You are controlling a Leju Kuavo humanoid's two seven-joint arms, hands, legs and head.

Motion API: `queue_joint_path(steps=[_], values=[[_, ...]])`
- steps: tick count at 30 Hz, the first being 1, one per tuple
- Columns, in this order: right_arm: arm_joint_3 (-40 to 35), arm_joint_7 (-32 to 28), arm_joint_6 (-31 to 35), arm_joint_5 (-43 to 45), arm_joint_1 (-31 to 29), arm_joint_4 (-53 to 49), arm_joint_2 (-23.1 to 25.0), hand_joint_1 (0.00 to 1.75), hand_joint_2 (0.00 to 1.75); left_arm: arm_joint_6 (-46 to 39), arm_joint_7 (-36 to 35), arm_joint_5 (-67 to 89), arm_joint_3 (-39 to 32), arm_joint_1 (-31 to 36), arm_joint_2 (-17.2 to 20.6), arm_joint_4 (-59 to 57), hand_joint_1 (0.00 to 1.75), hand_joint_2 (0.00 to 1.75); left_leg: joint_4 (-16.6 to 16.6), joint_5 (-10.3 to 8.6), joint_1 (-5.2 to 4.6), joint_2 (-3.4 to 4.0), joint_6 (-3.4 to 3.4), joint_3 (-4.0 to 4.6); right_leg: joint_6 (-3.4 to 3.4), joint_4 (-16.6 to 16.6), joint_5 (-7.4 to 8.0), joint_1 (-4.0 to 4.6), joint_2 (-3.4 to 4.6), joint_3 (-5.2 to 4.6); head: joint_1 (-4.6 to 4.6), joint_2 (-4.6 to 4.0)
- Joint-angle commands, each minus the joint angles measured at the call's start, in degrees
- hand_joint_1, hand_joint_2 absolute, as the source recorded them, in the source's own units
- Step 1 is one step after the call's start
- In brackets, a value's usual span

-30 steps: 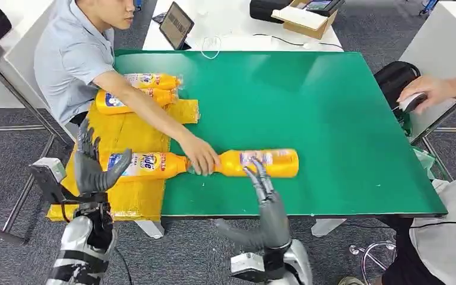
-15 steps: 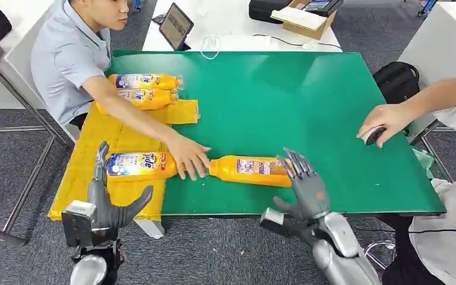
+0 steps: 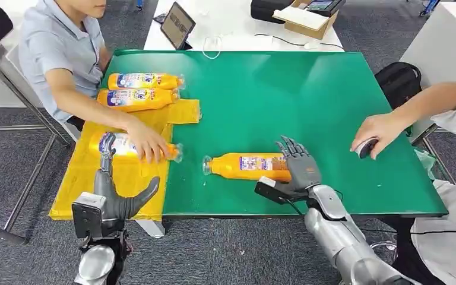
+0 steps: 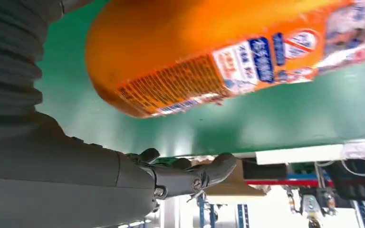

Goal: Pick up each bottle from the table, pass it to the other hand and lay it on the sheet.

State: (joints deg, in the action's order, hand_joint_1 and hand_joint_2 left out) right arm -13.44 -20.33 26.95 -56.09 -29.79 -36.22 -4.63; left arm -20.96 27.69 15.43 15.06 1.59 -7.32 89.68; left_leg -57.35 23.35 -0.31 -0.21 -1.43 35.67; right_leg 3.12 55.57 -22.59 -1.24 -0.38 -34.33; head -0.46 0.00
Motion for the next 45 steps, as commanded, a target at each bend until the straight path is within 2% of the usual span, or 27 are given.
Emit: queue_joint_path(steps=[1, 10, 15, 17, 18, 19, 20, 21, 23, 25, 27, 32, 37, 40, 42, 45], values=[[-1.25, 0.0, -4.77, 1.14, -9.45, 14.37, 3.29, 0.0, 1.75, 0.52, 0.18, -0.5, 2.3, 4.13, 0.96, -4.99, 0.0, 1.75, -0.03, 0.05, 0.06, 0.13, 0.1, -0.12, -0.13, 0.02, -0.01, 0.06, 0.13, 0.08, 0.0, 0.0], [-2.17, 1.27, -6.8, 0.46, -8.84, 15.25, 3.4, 0.0, 1.75, 0.5, 0.2, -0.45, 2.2, 3.2, 1.65, -2.94, 0.0, 1.75, 0.01, 0.04, 0.04, 0.05, 0.07, -0.15, -0.09, 0.01, -0.05, 0.05, 0.04, 0.1, 0.0, 0.0], [-4.01, 7.0, -15.35, -1.49, -11.33, 18.0, 3.06, 0.0, 1.75, 1.92, -0.06, -0.78, 2.6, 3.01, 2.06, -2.39, 0.0, 1.75, -0.02, 0.05, 0.05, 0.07, 0.06, -0.12, -0.09, 0.02, -0.04, 0.05, 0.07, 0.08, -0.02, 0.0], [-3.33, 6.71, -17.45, -0.44, -11.58, 18.54, 3.38, 0.0, 1.75, 2.32, -0.08, -0.91, 2.6, 3.13, 2.2, -2.41, 0.0, 1.75, -0.02, 0.06, 0.05, 0.06, 0.08, -0.16, -0.11, 0.02, -0.05, 0.05, 0.06, 0.12, 0.0, 0.0], [-2.84, 4.65, -19.38, 0.78, -11.31, 18.38, 3.42, 0.0, 1.75, 2.93, -0.12, -1.16, 2.63, 3.41, 2.22, -2.77, 0.0, 1.75, -0.07, 0.12, 0.12, 0.08, 0.13, -0.26, -0.19, 0.05, -0.09, 0.12, 0.08, 0.23, -0.02, 0.0], [-2.76, 2.69, -20.62, 1.55, -11.03, 18.18, 3.31, 0.65, 1.75, 3.23, -0.07, -1.27, 2.65, 3.68, 2.18, -3.18, 0.0, 1.75, -0.01, 0.05, 0.08, 0.03, 0.09, -0.18, -0.13, 0.0, -0.05, 0.08, 0.03, 0.15, 0.0, 0.0], [-2.46, 1.66, -21.49, 2.31, -10.92, 18.33, 3.25, 1.61, 1.75, 3.48, 0.02, -1.35, 2.75, 4.11, 2.08, -3.73, 0.0, 1.75, -0.03, 0.08, 0.11, 0.03, 0.13, -0.24, -0.18, 0.01, -0.08, 0.12, 0.03, 0.21, -0.02, 0.0], [-2.59, 1.2, -20.96, 2.4, -10.85, 18.18, 3.43, 1.69, 1.75, 3.45, 0.1, -1.35, 2.75, 4.28, 1.94, -3.97, 0.0, 1.75, -0.01, 0.04, 0.11, -0.05, 0.1, -0.2, -0.15, -0.02, -0.06, 0.12, -0.05, 0.2, 0.0, 0.0], [-2.99, 1.32, -21.59, 2.35, -11.26, 18.39, 3.9, 1.73, 1.75, 3.53, 0.21, -1.37, 2.9, 4.53, 1.8, -4.14, 0.0, 1.75, 0.0, 0.05, 0.11, -0.06, 0.11, -0.29, -0.15, -0.05, -0.07, 0.12, -0.06, 0.28, 0.0, 0.0], [-3.71, 2.26, -23.01, 1.98, -12.05, 18.8, 4.2, 1.68, 1.75, 3.73, 0.28, -1.44, 3.09, 4.7, 1.81, -4.25, 0.0, 1.75, -0.01, 0.08, 0.11, 0.0, 0.12, -0.35, -0.16, -0.03, -0.08, 0.12, 0.0, 0.32, 0.0, 0.0], [-4.07, 2.77, -24.08, 1.85, -12.71, 19.4, 4.19, 1.75, 1.75, 3.67, 0.28, -1.44, 3.07, 4.78, 1.86, -4.18, 0.0, 1.75, 0.03, 0.1, 0.13, 0.08, 0.14, -0.43, -0.2, -0.04, -0.08, 0.14, 0.08, 0.36, 0.0, 0.0], [-4.43, 2.76, -26.01, 1.95, -13.32, 19.97, 4.04, 1.75, 1.75, 3.9, 0.4, -1.72, 2.94, 5.08, 2.0, -4.3, 0.0, 1.75, 0.03, 0.08, 0.14, 0.01, 0.13, -0.47, -0.18, -0.06, -0.08, 0.15, 0.01, 0.39, -0.02, 0.0], [-4.82, 1.12, -27.07, 2.36, -12.97, 19.67, 3.77, 1.75, 1.75, 4.66, 0.66, -2.36, 3.07, 5.32, 2.16, -4.34, 0.0, 1.75, 0.02, 0.08, 0.15, -0.03, 0.11, -0.46, -0.17, -0.07, -0.08, 0.15, -0.03, 0.41, 0.0, 0.0], [-1.53, -5.58, -29.56, 7.93, -11.17, 18.29, 4.16, 1.75, 1.75, 6.91, 0.6, -5.0, 2.94, 5.23, 2.25, -4.74, 0.0, 1.75, 0.04, 0.06, 0.14, 0.01, 0.11, -0.46, -0.15, -0.08, -0.06, 0.14, 0.01, 0.4, 0.0, 0.0], [0.36, -9.73, -28.45, 11.51, -9.27, 16.21, 5.37, 1.75, 1.75, 8.73, 0.64, -7.94, 2.16, 4.45, 1.97, -4.76, 0.0, 1.75, 0.07, 0.06, 0.15, -0.05, 0.12, -0.49, -0.17, -0.11, -0.07, 0.15, -0.05, 0.45, 0.0, 0.0], [1.06, -10.72, -28.41, 13.07, -8.4, 15.36, 6.29, 1.75, 1.75, 9.84, 0.87, -9.44, 1.83, 3.82, 2.04, -4.65, 0.0, 1.75, 0.1, 0.06, 0.14, 0.05, 0.11, -0.49, -0.14, -0.13, -0.04, 0.14, 0.05, 0.41, 0.0, 0.0]])
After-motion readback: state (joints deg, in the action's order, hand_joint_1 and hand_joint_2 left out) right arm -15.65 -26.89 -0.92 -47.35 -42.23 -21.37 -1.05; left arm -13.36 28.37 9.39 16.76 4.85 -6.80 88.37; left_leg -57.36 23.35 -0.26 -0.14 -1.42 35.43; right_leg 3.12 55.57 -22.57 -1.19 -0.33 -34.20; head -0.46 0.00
